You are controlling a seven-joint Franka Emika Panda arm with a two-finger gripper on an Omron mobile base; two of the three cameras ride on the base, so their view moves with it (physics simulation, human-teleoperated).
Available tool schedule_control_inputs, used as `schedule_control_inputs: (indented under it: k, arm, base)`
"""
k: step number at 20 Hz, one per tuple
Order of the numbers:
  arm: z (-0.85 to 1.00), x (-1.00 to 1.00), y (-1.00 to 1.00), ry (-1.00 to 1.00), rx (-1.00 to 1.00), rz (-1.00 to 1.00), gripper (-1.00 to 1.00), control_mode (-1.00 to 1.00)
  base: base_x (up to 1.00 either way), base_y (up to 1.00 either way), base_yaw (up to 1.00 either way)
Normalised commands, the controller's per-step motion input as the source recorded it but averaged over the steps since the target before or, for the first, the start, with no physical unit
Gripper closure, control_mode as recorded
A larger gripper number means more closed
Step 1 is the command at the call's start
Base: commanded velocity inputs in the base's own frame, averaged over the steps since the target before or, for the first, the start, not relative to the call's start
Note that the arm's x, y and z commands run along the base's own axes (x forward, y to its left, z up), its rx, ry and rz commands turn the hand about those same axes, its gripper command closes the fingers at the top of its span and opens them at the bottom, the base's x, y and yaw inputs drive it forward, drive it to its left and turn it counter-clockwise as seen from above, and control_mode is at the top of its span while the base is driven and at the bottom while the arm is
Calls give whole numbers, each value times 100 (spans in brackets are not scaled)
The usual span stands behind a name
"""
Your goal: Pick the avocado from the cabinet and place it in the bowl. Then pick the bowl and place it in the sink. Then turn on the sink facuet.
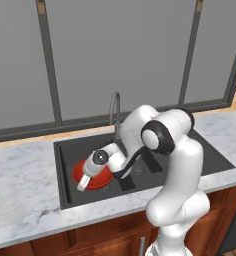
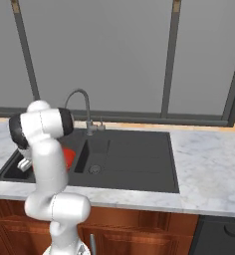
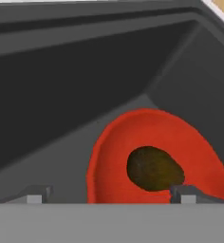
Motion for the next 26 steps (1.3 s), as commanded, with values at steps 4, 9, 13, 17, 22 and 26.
schedule_control_inputs:
  k: [4,9,13,17,22,26]
  arm:
    - [100,-46,0,1,-6,-19,-100,-100]
    - [100,-30,0,0,-1,-21,-100,-100]
    - [100,-34,0,-2,0,-16,-100,-100]
    - [100,-51,0,-15,0,-8,-100,-100]
    - [100,-48,0,-17,0,-11,-100,-100]
    - [87,-33,3,-3,-2,-13,-100,-100]
  base:
    - [0,0,0]
    - [0,0,0]
    - [0,0,0]
    - [0,0,0]
    - [0,0,0]
    - [0,0,0]
